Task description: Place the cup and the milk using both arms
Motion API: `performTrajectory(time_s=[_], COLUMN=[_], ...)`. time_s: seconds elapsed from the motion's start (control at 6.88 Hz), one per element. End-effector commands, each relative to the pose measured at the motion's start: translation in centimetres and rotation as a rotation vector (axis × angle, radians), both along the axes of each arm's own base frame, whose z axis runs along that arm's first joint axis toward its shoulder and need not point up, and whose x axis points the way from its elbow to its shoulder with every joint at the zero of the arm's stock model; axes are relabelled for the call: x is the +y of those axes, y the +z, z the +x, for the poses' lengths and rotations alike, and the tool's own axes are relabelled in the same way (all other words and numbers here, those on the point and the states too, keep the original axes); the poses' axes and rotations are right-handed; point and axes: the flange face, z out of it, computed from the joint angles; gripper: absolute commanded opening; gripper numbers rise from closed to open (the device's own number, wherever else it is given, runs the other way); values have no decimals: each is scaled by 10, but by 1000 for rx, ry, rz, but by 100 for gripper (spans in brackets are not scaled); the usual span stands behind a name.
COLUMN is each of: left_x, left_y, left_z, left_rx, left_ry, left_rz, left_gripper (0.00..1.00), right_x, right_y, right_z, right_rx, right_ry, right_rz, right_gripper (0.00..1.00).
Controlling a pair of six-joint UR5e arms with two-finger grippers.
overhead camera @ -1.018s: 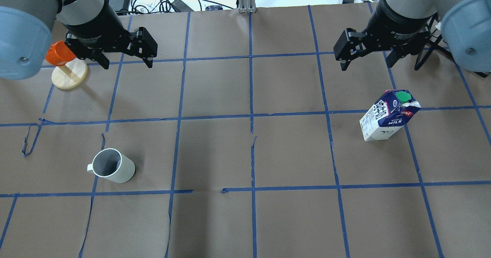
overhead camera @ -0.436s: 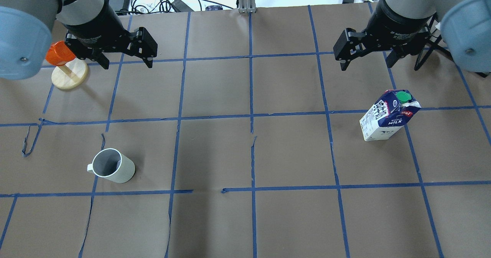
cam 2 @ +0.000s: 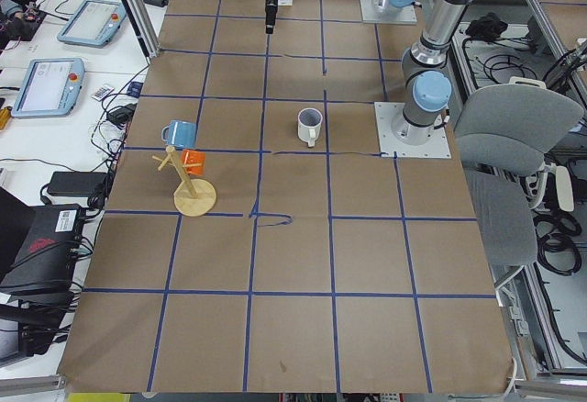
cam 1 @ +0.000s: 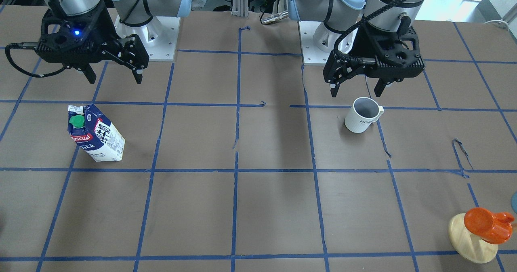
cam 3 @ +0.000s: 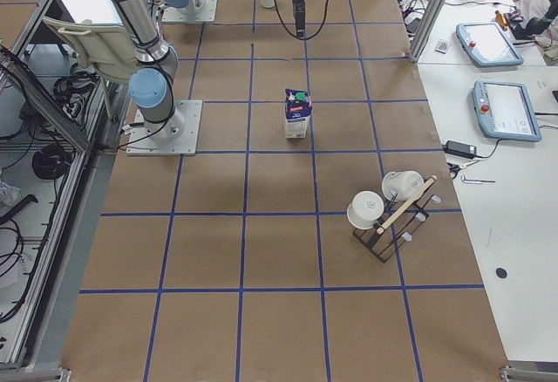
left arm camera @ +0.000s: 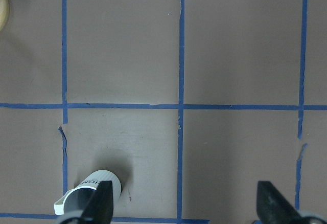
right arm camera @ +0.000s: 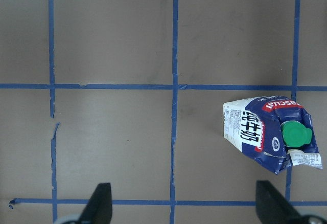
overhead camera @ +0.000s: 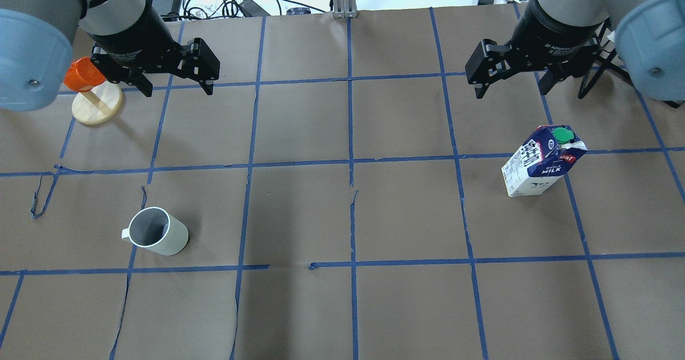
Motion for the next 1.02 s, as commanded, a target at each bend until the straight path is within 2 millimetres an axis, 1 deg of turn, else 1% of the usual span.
performTrajectory(time_s=[0.0,0.29,0.44,0.58,0.87], left_x=[0,0,0,0,0], left_y=[0,0,0,0,0], left_z=[0,0,0,0,0], left_rx=[0,0,0,0,5], left_ry=[0,0,0,0,-1], left_rz=[-1,-1,1,1,1], left_gripper=[100,100,100,100,100], right_x=[-1,-1,-1,-3,-3], right_y=[2,0,1,3,0], right_z=[1,-3,-2,-6,-6], right_rx=[-2,2,2,3,4], right_ry=[1,-5,-4,-8,-12], right_rz=[-10,-4,-12,-12,-4], right_gripper=[100,100,100,100,100])
